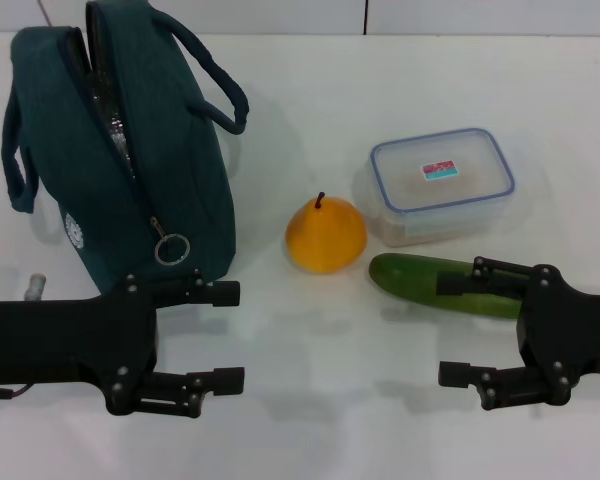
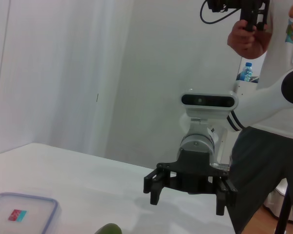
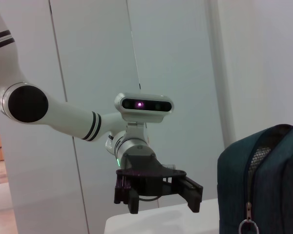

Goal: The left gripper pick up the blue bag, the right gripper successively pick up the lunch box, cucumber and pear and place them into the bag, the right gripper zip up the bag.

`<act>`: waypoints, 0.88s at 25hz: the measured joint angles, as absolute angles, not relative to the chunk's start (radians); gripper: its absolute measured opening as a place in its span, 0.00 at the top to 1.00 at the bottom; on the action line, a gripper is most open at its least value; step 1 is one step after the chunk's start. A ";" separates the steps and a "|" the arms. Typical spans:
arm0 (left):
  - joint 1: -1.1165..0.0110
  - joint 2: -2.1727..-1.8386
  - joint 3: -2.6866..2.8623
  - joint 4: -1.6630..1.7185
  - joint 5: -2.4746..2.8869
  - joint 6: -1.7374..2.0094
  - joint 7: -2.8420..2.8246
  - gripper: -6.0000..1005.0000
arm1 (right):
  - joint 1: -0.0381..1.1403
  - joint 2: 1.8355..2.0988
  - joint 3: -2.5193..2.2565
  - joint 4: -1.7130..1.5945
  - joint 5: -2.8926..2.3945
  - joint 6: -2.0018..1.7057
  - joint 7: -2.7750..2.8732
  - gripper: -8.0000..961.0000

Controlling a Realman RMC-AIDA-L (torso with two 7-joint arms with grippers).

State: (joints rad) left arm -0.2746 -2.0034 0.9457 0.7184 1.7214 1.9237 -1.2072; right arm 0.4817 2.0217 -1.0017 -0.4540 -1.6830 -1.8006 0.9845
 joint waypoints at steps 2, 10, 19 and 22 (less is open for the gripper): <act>-0.275 -2.003 0.945 0.718 1.721 1.924 -1.207 0.17 | 0.482 2.022 -1.002 -0.454 -1.683 -1.801 0.984 0.10; -0.275 -2.005 0.921 0.718 1.717 1.924 -1.200 0.17 | 0.483 2.021 -1.002 -0.454 -1.684 -1.790 0.982 0.10; -0.272 -2.028 0.549 0.709 1.554 1.916 -1.272 0.17 | 0.492 2.020 -1.002 -0.454 -1.684 -1.779 0.982 0.10; -0.295 -2.039 0.388 0.710 1.530 1.885 -1.339 0.17 | 0.491 2.020 -1.002 -0.453 -1.684 -1.771 0.982 0.10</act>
